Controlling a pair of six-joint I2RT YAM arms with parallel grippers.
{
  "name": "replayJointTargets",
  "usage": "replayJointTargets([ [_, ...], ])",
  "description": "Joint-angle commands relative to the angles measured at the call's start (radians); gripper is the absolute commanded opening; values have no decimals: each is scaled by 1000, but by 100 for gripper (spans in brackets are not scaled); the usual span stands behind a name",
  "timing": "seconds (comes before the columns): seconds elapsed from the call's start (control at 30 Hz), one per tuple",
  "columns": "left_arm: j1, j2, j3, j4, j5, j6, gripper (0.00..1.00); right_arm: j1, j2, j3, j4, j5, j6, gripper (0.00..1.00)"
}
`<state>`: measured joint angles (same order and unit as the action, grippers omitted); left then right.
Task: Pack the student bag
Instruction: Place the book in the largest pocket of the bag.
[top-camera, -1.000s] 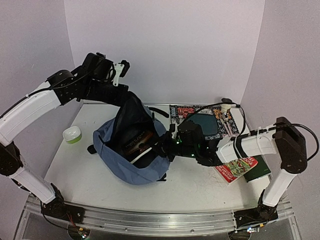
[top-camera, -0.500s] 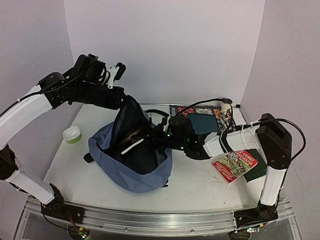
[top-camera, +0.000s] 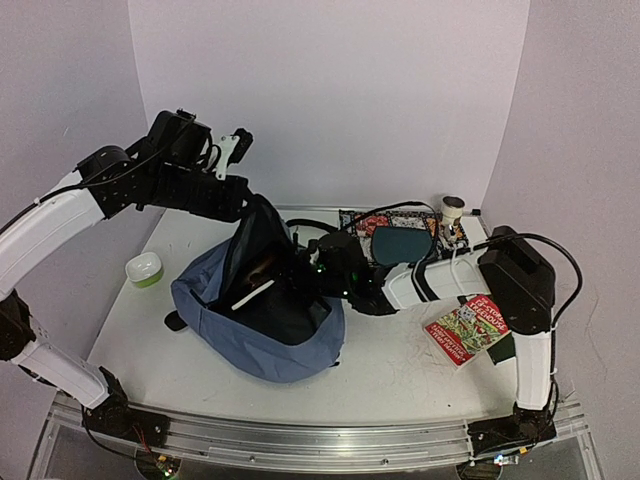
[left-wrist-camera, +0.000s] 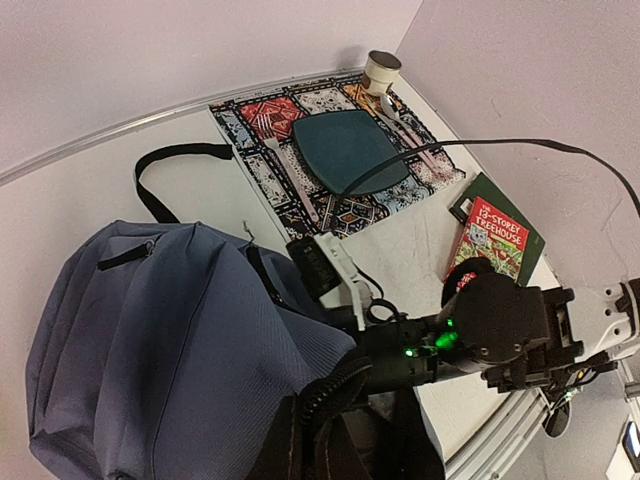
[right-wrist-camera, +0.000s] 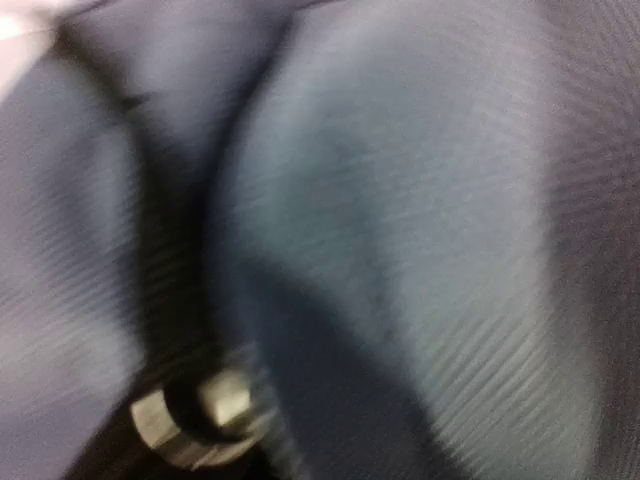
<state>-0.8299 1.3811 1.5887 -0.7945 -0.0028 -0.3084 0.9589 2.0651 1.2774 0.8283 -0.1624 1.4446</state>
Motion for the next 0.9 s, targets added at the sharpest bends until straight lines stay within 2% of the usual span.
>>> replayJointTargets([
  [0.0,-1,-67,34,122,7,32,0,-20,38,80,-66,-26,-44,0],
  [0.3,-2,-107,-55,112,-97,56,0,-42,35,163,-345,19,-191,18],
  [0.37,-2,-111,-70,109,-110,58,0,-42,36,197,-402,29,-224,28],
  [0.4,-2,-112,-76,109,-117,59,0,-42,35,208,-420,33,-242,32],
  [0.53,-2,-103,-92,106,-150,62,0,-42,13,234,-473,67,-296,35],
  [0.7,-2,-82,-115,107,-193,58,0,-42,-25,247,-537,108,-357,47],
  [0.87,0,-48,-145,108,-239,43,0,-42,-83,227,-608,145,-413,56],
])
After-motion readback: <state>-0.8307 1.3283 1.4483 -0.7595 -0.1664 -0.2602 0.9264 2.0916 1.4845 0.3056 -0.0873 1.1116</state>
